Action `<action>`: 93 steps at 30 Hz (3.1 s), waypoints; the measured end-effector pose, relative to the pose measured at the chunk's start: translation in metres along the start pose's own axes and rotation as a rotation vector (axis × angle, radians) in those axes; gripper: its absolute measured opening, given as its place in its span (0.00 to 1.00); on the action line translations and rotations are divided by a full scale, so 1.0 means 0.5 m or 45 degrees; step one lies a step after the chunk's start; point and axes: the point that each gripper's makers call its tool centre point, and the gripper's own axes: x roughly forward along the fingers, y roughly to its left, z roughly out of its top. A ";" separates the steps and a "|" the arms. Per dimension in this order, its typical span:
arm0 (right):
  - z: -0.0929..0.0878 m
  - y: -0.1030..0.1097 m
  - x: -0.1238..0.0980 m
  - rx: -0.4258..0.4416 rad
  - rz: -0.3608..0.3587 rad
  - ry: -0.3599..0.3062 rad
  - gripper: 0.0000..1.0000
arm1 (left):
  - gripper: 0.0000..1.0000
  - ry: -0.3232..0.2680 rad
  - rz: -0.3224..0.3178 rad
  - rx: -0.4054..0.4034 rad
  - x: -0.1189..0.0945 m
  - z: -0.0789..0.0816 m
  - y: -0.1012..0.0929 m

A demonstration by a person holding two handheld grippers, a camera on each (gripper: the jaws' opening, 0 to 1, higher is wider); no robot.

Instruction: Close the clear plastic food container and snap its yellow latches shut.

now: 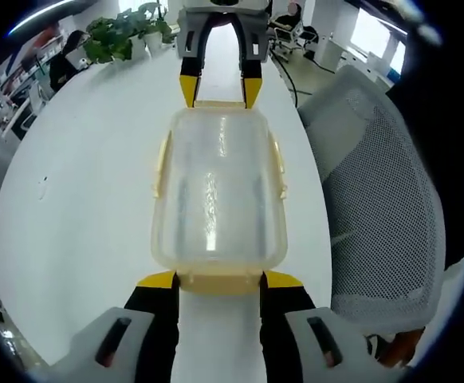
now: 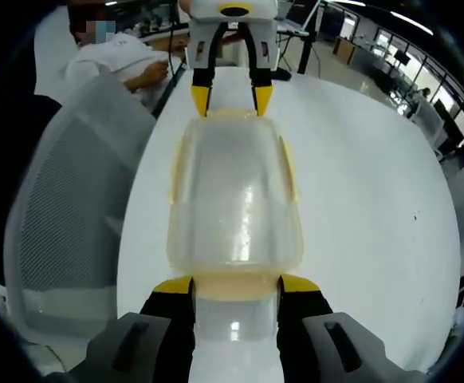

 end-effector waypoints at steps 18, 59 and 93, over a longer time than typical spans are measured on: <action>-0.070 -0.002 -0.024 -0.002 -0.009 0.037 0.39 | 0.38 -0.021 -0.001 0.002 0.033 0.071 -0.005; -0.179 0.004 -0.067 0.011 -0.020 0.091 0.39 | 0.38 -0.064 -0.014 -0.011 0.086 0.173 -0.017; -0.199 0.002 -0.049 0.019 -0.004 0.067 0.39 | 0.38 -0.078 -0.012 -0.010 0.107 0.174 -0.011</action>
